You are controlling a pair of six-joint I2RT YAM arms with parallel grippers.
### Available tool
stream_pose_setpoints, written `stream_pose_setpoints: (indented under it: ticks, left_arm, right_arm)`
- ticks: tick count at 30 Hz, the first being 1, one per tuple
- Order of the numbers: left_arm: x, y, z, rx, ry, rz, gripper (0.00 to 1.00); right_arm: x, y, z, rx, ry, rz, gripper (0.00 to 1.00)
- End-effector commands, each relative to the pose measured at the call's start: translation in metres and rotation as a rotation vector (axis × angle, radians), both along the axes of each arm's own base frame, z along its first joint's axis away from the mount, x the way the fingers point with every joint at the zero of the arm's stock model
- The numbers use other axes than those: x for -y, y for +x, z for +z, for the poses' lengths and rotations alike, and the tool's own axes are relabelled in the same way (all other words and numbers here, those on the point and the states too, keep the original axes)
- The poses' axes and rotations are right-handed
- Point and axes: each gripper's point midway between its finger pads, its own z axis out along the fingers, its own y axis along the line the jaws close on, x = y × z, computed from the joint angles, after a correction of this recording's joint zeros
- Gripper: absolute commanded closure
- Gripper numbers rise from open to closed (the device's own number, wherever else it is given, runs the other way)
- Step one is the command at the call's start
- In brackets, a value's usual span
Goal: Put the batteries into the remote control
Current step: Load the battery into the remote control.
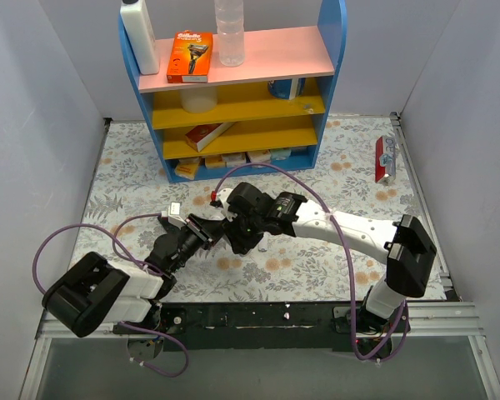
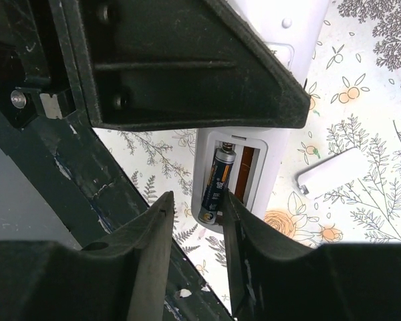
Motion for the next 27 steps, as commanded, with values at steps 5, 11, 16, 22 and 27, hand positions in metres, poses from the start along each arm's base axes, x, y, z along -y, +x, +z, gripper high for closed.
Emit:
stream_pose_setpoints:
  ticks: [5,11,16,22,27]
  left_arm:
    - [-0.035,-0.05,0.089,0.302,-0.318,-0.007,1.0]
    - [-0.035,-0.051,0.089,0.291,-0.329,-0.015,1.0]
    - [-0.034,-0.052,0.091,0.287,-0.341,-0.021,1.0]
    - [-0.033,-0.053,0.092,0.279,-0.354,-0.031,1.0]
    - [-0.034,-0.053,0.093,0.274,-0.364,-0.029,1.0]
  right_arm:
    - [0.004,0.0,0.023,0.048,0.017,0.022,0.5]
    - [0.0,0.003,0.042,0.095,0.062,0.048,0.42]
    - [-0.001,0.007,0.061,0.146,0.097,0.072,0.37]
    - [-0.003,0.007,0.069,0.161,0.105,0.093,0.36]
    - [-0.004,0.008,0.077,0.178,0.124,0.109,0.35]
